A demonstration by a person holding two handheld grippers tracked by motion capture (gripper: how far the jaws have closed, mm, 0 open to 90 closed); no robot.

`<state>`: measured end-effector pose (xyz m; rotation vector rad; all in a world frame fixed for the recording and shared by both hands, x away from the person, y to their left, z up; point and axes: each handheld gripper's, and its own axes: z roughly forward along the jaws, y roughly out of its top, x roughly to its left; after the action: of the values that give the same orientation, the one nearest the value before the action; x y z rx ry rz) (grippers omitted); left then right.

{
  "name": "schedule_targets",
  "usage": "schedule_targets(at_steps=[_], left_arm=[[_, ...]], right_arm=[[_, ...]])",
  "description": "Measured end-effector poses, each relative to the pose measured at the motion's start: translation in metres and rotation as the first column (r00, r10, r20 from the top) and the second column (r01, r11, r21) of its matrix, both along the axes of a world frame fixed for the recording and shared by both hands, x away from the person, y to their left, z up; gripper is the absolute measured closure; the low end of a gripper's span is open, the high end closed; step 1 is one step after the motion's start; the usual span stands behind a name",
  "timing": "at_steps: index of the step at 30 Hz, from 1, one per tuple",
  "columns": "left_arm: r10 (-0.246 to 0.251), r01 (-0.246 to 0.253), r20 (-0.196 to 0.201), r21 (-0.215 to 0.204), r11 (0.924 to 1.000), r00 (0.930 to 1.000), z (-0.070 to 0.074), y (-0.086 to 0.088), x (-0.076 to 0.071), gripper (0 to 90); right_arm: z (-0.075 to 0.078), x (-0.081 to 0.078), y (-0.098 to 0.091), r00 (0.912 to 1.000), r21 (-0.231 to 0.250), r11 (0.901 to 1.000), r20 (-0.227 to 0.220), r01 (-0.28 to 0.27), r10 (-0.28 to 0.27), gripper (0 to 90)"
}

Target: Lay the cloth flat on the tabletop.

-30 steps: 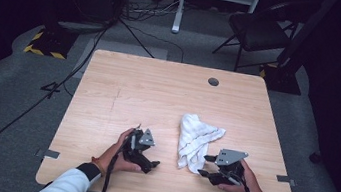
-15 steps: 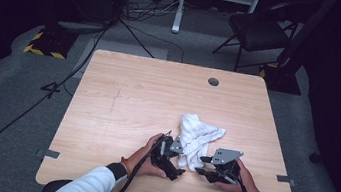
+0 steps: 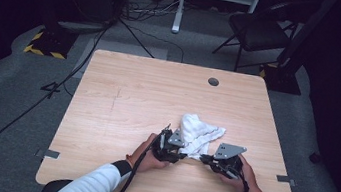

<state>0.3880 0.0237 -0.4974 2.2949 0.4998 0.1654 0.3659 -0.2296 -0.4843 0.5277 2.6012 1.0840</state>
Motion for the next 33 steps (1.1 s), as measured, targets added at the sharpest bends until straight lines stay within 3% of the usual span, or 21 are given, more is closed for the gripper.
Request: schedule_targets(at_steps=[3,4,8,16,19,21,27,32,33], left_arm=[[0.004,-0.004,-0.003,-0.015,0.9999,1.0000,0.004,0.005,0.003,77.5],[0.009,-0.009,0.015,-0.020,0.9998,0.9999,0.010,0.011,0.004,78.3],[0.026,-0.025,0.025,-0.043,0.9988,0.9994,0.019,0.019,0.007,79.2],[0.054,-0.051,0.049,-0.047,0.9976,0.9973,0.033,0.036,0.012,79.7],[0.079,-0.075,0.059,-0.066,0.9950,0.9951,0.038,0.046,0.015,79.7],[0.093,-0.089,0.047,-0.078,0.9930,0.9945,0.041,0.052,0.016,79.7],[0.138,-0.131,0.062,-0.111,0.9852,0.9885,0.054,0.077,0.016,80.0],[0.159,-0.154,0.049,-0.099,0.9832,0.9860,0.056,0.092,0.014,80.0],[0.159,-0.154,0.049,-0.099,0.9832,0.9860,0.056,0.092,0.014,80.0]], right_arm=[[0.011,0.003,-0.010,0.9986,0.040,0.9983,0.031,0.042,-0.043,86.7],[0.015,0.004,-0.014,0.9975,0.055,0.9970,0.040,0.056,-0.058,86.7],[0.025,0.007,-0.023,0.9925,0.088,0.9915,0.067,0.096,-0.102,86.9],[0.044,0.014,-0.045,0.9718,0.155,0.9700,0.115,0.188,-0.206,87.2],[0.047,0.016,-0.049,0.9650,0.166,0.9637,0.124,0.209,-0.231,87.3],[0.053,0.019,-0.055,0.9523,0.188,0.9507,0.135,0.247,-0.274,87.4],[0.067,0.021,-0.071,0.9204,0.247,0.9174,0.161,0.312,-0.356,87.4],[0.074,0.021,-0.086,0.8932,0.283,0.8868,0.161,0.366,-0.420,87.5],[0.074,0.021,-0.086,0.8932,0.283,0.8868,0.161,0.366,-0.420,87.5]])
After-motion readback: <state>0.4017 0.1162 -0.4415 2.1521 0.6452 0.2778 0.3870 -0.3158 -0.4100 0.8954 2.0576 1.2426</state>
